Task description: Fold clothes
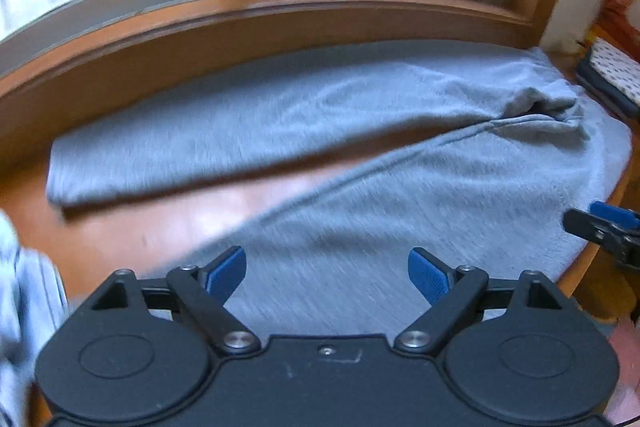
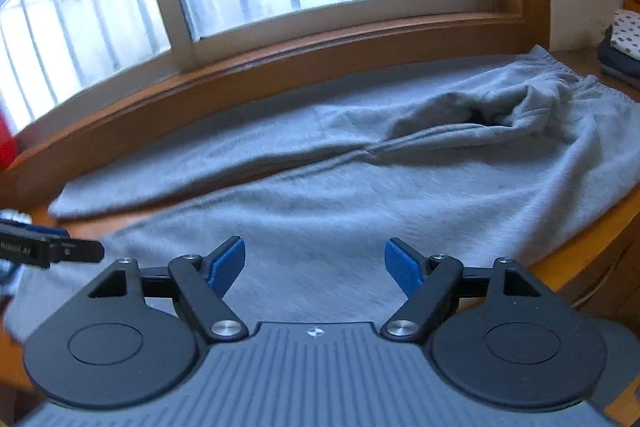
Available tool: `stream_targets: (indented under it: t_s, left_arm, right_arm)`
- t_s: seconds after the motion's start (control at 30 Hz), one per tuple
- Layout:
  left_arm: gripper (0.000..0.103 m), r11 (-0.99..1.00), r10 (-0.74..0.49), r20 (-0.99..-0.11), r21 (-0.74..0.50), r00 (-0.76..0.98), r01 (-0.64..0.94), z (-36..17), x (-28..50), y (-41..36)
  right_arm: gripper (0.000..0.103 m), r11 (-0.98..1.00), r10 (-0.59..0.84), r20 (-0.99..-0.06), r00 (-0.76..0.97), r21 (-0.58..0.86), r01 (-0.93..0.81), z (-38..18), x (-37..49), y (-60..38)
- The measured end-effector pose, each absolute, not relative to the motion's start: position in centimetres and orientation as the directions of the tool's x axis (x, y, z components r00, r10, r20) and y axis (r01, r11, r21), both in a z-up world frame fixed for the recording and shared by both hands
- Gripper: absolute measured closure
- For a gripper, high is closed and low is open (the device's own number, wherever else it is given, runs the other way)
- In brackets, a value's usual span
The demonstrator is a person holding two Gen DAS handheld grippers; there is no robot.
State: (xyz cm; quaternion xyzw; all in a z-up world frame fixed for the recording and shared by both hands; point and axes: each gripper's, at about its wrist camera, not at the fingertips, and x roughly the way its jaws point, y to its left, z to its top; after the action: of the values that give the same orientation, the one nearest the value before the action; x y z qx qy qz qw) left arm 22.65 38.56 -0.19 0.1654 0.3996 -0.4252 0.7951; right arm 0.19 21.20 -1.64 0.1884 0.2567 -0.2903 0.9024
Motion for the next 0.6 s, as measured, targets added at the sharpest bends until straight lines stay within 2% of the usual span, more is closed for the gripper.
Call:
stream_targets:
  t_s: [0.27, 0.43, 0.6]
  left_arm:
    - [0.016, 0.700, -0.452, -0.802, -0.049, 0.389, 0.712, -1.7, 15.8, 37.3]
    - [0.016, 0.745, -0.381, -0.805, 0.023, 0.454, 0.667, -1.2, 14.9, 38.7]
    - [0.016, 0.780, -0.321, -0.783, 0.099, 0.532, 0.617, -0.7, 17.2, 40.9]
  right_arm:
    - [0.023, 0.791, -0.343, -0.605, 0.719, 0.226, 0.568, -3.3, -6.3, 16.6]
    - [0.023, 0.838, -0.296, -0.576, 0.762, 0.226, 0.497, -3.6, -5.4, 15.6]
    - [0.023, 0.889, -0.287, -0.564, 0.774, 0.145, 0.434, -3.3, -2.4, 17.2]
